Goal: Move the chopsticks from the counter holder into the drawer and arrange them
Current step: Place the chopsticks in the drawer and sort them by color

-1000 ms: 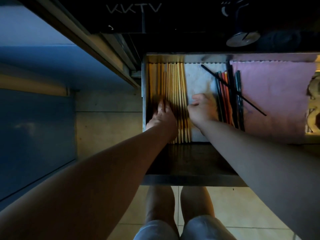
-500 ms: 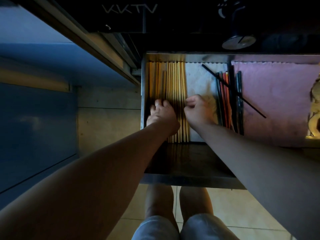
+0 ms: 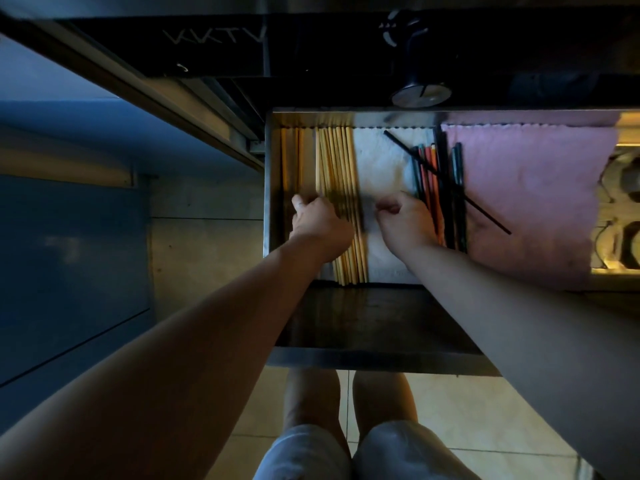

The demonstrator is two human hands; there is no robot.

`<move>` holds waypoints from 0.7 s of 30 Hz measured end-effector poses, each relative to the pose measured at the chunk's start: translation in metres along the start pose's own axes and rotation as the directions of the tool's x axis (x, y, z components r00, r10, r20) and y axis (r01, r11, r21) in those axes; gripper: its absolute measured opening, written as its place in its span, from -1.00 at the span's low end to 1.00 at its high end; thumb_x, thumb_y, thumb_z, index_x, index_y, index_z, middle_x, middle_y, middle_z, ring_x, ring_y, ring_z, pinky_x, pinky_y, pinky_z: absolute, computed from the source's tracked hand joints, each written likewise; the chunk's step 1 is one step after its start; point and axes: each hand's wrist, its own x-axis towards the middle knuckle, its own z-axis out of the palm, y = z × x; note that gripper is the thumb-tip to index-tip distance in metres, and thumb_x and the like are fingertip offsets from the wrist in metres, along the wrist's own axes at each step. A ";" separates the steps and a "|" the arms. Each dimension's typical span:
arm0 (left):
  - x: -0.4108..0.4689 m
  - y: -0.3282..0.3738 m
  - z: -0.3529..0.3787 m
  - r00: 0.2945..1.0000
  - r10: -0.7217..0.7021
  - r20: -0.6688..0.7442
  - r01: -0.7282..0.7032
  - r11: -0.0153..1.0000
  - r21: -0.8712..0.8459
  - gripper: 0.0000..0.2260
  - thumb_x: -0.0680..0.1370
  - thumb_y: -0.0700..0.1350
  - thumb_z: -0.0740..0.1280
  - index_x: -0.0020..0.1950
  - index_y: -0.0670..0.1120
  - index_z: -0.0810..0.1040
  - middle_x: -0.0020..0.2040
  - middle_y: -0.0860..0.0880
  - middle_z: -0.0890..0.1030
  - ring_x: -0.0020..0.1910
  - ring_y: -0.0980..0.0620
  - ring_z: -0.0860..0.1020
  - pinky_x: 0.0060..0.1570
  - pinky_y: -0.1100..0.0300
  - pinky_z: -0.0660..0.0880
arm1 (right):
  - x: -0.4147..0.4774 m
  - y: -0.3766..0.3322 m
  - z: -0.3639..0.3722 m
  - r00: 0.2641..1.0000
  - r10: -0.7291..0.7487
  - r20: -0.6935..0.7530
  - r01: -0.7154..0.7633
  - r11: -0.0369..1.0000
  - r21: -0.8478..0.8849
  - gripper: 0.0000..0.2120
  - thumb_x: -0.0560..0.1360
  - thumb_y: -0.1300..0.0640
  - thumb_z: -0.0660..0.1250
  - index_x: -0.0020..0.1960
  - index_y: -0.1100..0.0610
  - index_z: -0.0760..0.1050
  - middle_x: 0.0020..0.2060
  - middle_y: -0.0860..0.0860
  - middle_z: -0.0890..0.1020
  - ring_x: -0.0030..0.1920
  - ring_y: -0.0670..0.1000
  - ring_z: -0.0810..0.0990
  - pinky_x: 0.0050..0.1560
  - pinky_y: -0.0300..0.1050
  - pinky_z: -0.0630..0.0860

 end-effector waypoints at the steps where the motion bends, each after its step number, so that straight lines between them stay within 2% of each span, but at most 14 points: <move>1: -0.001 0.005 0.002 1.000 0.023 0.016 -0.022 0.999 -0.025 -0.54 0.57 -0.17 0.30 0.46 -0.15 0.33 0.59 -0.16 -0.06 0.32 -0.19 0.40 0.23 0.04 0.45 | 0.001 0.002 -0.002 1.000 0.003 -0.013 -0.003 1.000 -0.011 -0.81 0.51 0.17 0.29 0.09 0.10 0.58 0.06 0.03 0.64 0.06 -0.01 0.57 0.00 -0.27 0.36; 3: -0.002 0.017 0.010 0.996 0.070 0.060 -0.067 0.996 -0.058 -0.54 0.59 -0.16 0.31 0.48 -0.17 0.32 0.46 -0.09 0.22 0.12 -0.02 0.46 0.05 0.17 0.46 | 0.003 0.007 -0.005 0.999 0.013 -0.035 -0.014 0.999 -0.036 -0.83 0.50 0.17 0.29 0.06 0.10 0.59 0.05 0.04 0.65 0.08 0.02 0.57 0.00 -0.24 0.37; 4: -0.003 0.023 0.014 0.991 0.105 0.080 -0.100 0.993 -0.063 -0.56 0.60 -0.15 0.30 0.46 -0.17 0.34 0.36 -0.07 0.32 0.07 0.02 0.47 0.07 0.15 0.49 | 0.004 0.009 -0.007 0.999 0.020 -0.035 -0.021 0.999 -0.035 -0.84 0.49 0.16 0.30 0.04 0.10 0.59 0.02 0.04 0.65 0.06 0.02 0.57 0.00 -0.22 0.39; 5: -0.003 0.030 0.019 0.984 0.142 0.104 -0.138 0.990 -0.041 -0.58 0.61 -0.14 0.28 0.45 -0.17 0.35 0.32 -0.10 0.35 0.09 0.02 0.47 0.18 0.09 0.48 | 0.006 0.011 -0.008 0.999 0.028 -0.031 -0.029 0.999 -0.022 -0.85 0.48 0.15 0.32 0.02 0.10 0.59 -0.01 0.03 0.64 0.04 0.02 0.58 -0.01 -0.19 0.42; 7: -0.004 0.038 0.025 0.962 0.204 0.182 -0.223 0.970 0.091 -0.62 0.64 -0.13 0.22 0.46 -0.15 0.34 0.35 -0.16 0.39 0.25 -0.04 0.44 0.44 -0.04 0.26 | 0.007 0.014 -0.012 0.999 0.031 -0.015 -0.031 0.999 -0.015 -0.83 0.46 0.10 0.33 0.02 0.08 0.60 -0.06 0.00 0.63 0.00 0.03 0.58 -0.03 -0.14 0.47; 9: 0.001 0.038 0.031 0.947 0.246 0.209 -0.292 0.928 0.231 -0.65 0.64 -0.11 0.19 0.44 -0.04 0.39 0.37 -0.11 0.44 0.39 -0.08 0.37 0.48 -0.12 0.13 | 0.006 0.016 -0.015 0.999 0.034 -0.005 -0.034 0.999 -0.032 -0.80 0.46 0.10 0.31 0.07 0.07 0.59 -0.05 0.00 0.62 -0.01 0.03 0.58 -0.03 -0.14 0.47; 11: 0.008 0.030 0.036 0.968 0.230 0.103 -0.251 0.900 0.357 -0.61 0.59 -0.07 0.24 0.43 0.02 0.38 0.41 -0.11 0.33 0.39 -0.16 0.33 0.39 -0.13 0.27 | 0.007 0.019 -0.014 0.999 0.031 -0.021 -0.032 0.999 -0.032 -0.81 0.46 0.14 0.30 0.05 0.07 0.59 -0.02 0.04 0.65 0.02 0.07 0.60 0.02 -0.12 0.50; 13: 0.010 0.019 0.042 0.965 0.263 -0.018 -0.224 0.853 0.472 -0.43 0.54 -0.09 0.31 0.53 -0.01 0.22 0.50 -0.11 0.17 0.46 -0.19 0.21 0.38 -0.10 0.28 | 0.006 0.020 -0.012 0.998 0.045 -0.033 -0.046 0.998 -0.031 -0.87 0.45 0.15 0.29 -0.04 0.02 0.58 -0.02 0.04 0.66 0.04 0.07 0.60 0.05 -0.16 0.49; 15: 0.009 0.004 0.046 0.944 0.326 0.045 -0.290 0.759 0.583 -0.24 0.55 -0.08 0.32 0.62 -0.03 -0.07 0.61 -0.08 -0.10 0.58 -0.17 -0.06 0.49 -0.12 0.08 | 0.005 0.020 -0.010 0.998 0.064 -0.023 -0.064 0.998 -0.013 -0.86 0.47 0.18 0.27 -0.09 -0.03 0.55 -0.05 -0.02 0.63 0.05 0.04 0.60 0.02 -0.23 0.43; 17: 0.011 -0.010 0.044 0.945 0.303 0.127 -0.307 0.680 0.666 -0.15 0.57 -0.05 0.32 0.60 -0.05 -0.26 0.59 -0.07 -0.33 0.58 -0.12 -0.26 0.52 -0.13 -0.09 | 0.004 0.019 -0.010 0.997 0.075 0.010 -0.075 0.997 -0.014 -0.85 0.49 0.19 0.26 -0.06 0.01 0.57 -0.03 -0.03 0.63 0.03 0.00 0.58 -0.02 -0.27 0.37; 19: 0.013 -0.022 0.040 0.953 0.270 0.137 -0.285 0.652 0.703 -0.12 0.57 -0.06 0.33 0.59 -0.04 -0.32 0.56 -0.04 -0.41 0.56 -0.08 -0.31 0.51 -0.11 -0.13 | 0.003 0.017 -0.010 0.995 0.079 0.054 -0.077 0.997 -0.030 -0.84 0.50 0.17 0.25 0.01 0.04 0.58 0.01 -0.02 0.64 0.04 -0.01 0.57 -0.02 -0.27 0.36; 21: 0.012 -0.027 0.036 0.963 0.246 0.113 -0.253 0.674 0.694 -0.10 0.56 -0.05 0.34 0.58 -0.02 -0.34 0.54 -0.02 -0.45 0.56 -0.06 -0.33 0.52 -0.09 -0.14 | 0.003 0.016 -0.009 0.992 0.090 0.085 -0.088 0.996 -0.030 -0.84 0.51 0.16 0.24 0.02 0.03 0.57 0.03 -0.02 0.63 0.05 -0.01 0.57 -0.02 -0.25 0.38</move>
